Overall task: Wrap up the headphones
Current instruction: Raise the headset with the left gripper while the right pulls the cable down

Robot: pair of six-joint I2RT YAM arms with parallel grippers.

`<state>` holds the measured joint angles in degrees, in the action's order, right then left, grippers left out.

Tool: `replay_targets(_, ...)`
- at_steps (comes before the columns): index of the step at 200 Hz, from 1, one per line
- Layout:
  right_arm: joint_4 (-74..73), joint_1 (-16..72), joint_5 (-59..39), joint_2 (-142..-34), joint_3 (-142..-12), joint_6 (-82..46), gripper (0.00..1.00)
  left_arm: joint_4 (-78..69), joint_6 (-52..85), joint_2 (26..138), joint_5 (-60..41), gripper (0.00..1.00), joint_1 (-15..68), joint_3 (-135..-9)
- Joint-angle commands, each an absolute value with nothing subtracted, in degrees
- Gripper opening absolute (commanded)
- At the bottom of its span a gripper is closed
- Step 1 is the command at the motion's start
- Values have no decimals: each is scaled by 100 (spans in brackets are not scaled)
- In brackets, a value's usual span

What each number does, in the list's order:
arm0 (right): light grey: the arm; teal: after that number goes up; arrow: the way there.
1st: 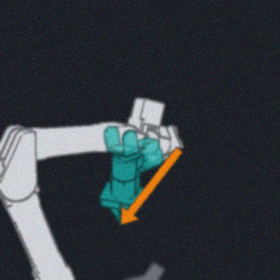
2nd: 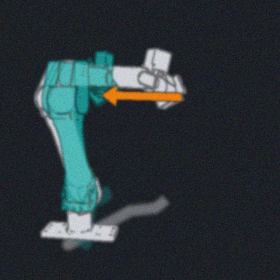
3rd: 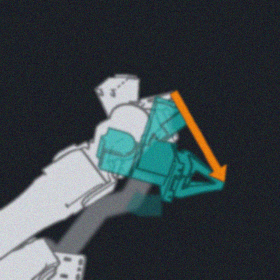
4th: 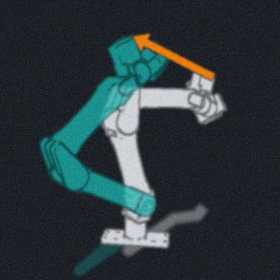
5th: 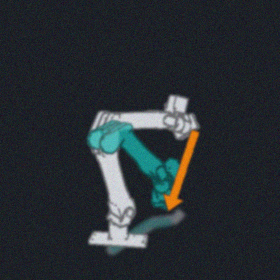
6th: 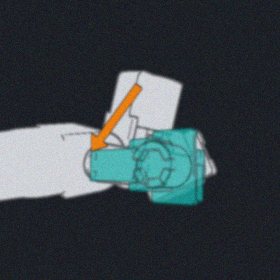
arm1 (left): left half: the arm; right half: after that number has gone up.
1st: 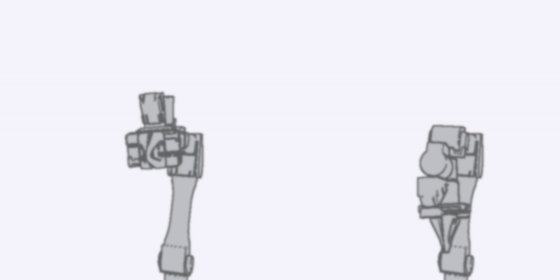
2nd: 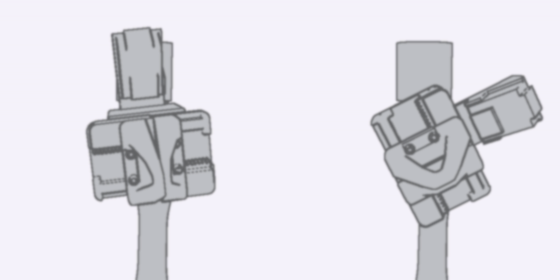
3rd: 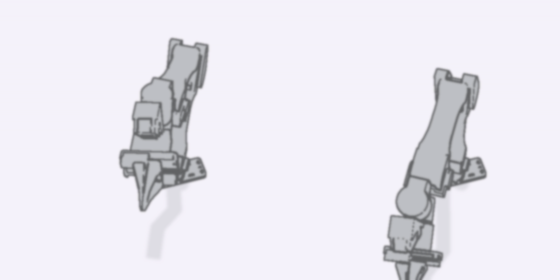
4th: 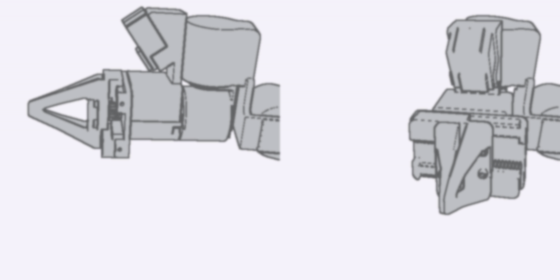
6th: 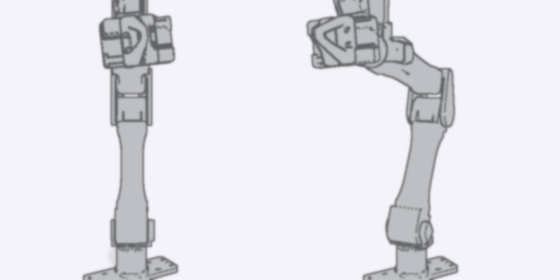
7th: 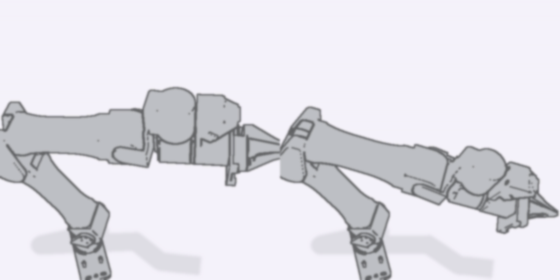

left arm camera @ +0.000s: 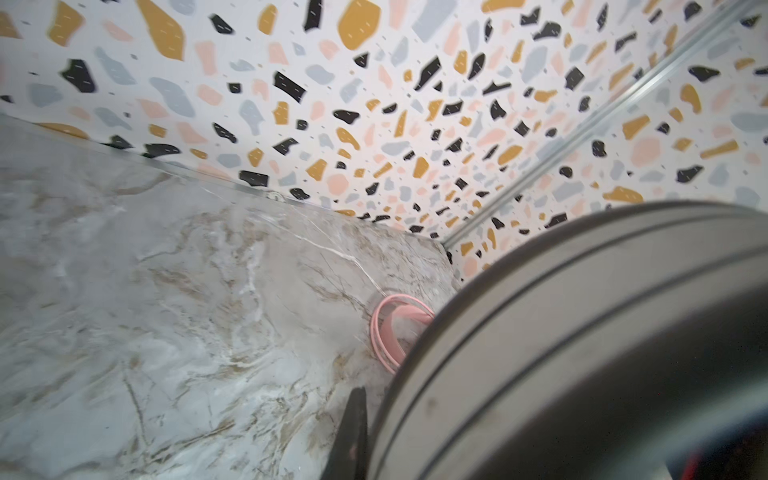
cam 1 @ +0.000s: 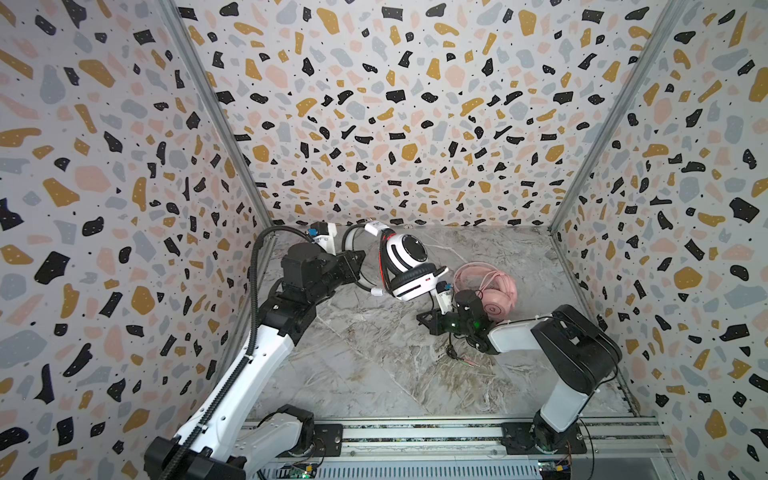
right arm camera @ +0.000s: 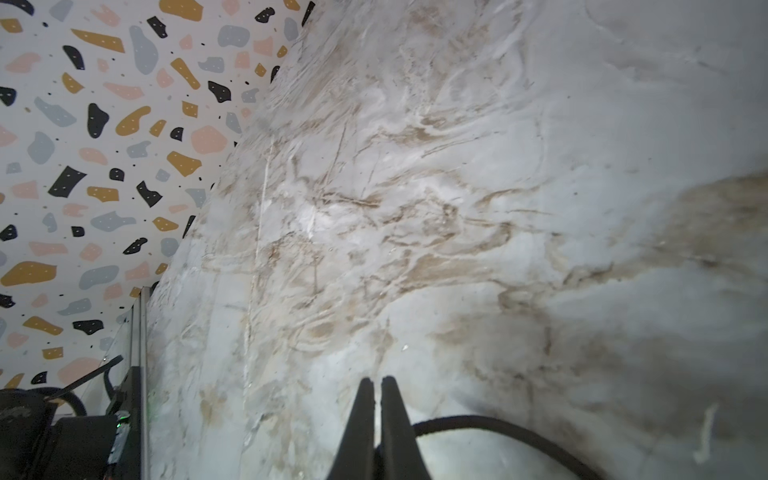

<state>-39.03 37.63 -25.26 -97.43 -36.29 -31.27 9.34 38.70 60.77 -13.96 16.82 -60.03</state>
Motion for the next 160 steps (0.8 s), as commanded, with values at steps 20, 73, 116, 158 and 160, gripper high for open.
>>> replay_targets(20,-3138,4316,-1844,-8713,-3114,-2836,2,605,4623,5981,-217,0,1344,-6209)
replay_targets(73,-1678,5367,-520,-7723,-3061,-2428,3,586,5027,6056,402,0,1018,-6073)
replay_targets(116,-1176,5785,-104,-7033,-2966,-2488,3,608,5197,6123,919,0,856,-5967)
replay_targets(158,-526,6148,406,-6673,-3263,-2364,3,945,5267,6312,1716,0,826,-5975)
replay_targets(160,-498,6162,429,-6667,-3281,-2358,3,959,5272,6326,1739,0,826,-5969)
